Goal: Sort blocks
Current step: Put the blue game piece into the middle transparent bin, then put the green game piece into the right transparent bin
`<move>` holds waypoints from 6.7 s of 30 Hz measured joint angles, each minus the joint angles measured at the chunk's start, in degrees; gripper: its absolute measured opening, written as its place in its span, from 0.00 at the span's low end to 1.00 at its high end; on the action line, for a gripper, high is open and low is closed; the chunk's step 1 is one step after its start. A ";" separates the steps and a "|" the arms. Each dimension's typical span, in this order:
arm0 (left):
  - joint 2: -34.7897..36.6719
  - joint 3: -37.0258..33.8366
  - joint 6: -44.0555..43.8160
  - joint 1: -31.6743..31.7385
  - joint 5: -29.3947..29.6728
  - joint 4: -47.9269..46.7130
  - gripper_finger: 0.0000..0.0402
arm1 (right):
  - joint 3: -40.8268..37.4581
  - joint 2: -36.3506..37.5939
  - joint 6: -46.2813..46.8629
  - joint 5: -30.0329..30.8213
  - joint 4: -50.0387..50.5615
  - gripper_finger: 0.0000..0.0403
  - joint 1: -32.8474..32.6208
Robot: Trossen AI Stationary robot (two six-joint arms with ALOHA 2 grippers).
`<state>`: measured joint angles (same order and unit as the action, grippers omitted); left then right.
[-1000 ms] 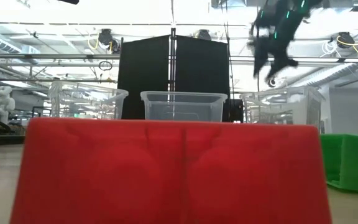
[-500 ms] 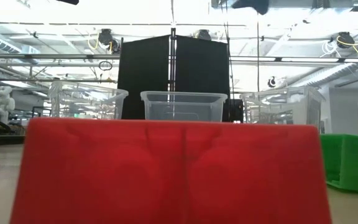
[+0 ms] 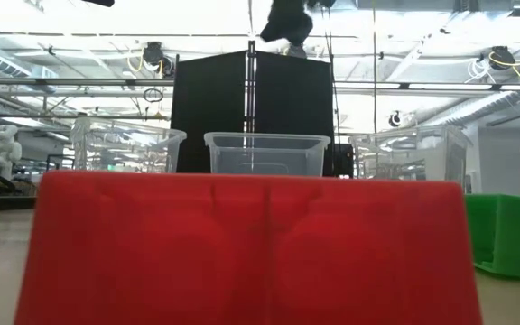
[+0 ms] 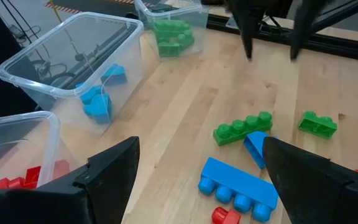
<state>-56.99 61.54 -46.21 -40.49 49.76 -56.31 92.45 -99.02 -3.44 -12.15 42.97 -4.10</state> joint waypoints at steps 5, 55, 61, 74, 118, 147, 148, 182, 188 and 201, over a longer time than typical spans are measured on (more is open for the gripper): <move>0.02 0.01 -0.01 -0.02 -0.04 0.02 0.84 | 1.45 -6.16 -5.07 0.70 -0.31 0.61 -3.40; 0.02 0.02 0.06 -0.02 -2.69 -0.42 0.84 | 1.46 -27.52 -13.71 18.19 -2.55 0.45 -10.29; 0.02 0.00 0.08 -0.02 -2.69 -0.47 0.84 | 1.46 -27.47 -10.98 18.84 -2.18 0.28 -10.31; 0.00 -0.01 0.13 -0.02 -2.64 -1.76 0.84 | 10.99 -21.41 -6.25 12.32 2.38 0.28 -5.95; 0.02 -0.03 -3.02 -0.02 -0.59 -1.68 0.84 | 22.19 -29.67 4.78 15.81 3.39 0.29 32.90; -0.01 -0.05 -2.87 0.00 0.00 -3.06 0.84 | 39.04 -2.85 8.03 16.91 31.58 0.66 15.18; -0.01 -0.05 -2.85 -0.02 -0.02 -3.08 0.84 | 38.96 -2.91 9.92 18.30 33.85 0.66 13.18; -0.01 -0.05 -2.56 -0.02 -5.92 -3.20 0.84 | 39.01 -27.54 27.36 20.19 35.97 0.66 -5.47; -0.03 -0.05 -2.47 -0.02 -6.14 -3.53 0.84 | 39.01 -21.35 16.52 17.96 27.20 0.66 -10.72; -0.01 -0.05 -2.73 -0.02 -7.84 -4.17 0.84 | 39.01 4.22 14.70 18.64 33.08 0.66 -13.86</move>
<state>-56.99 61.49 -48.94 -40.51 41.92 -60.49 131.46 -94.80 11.27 6.49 76.05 -17.96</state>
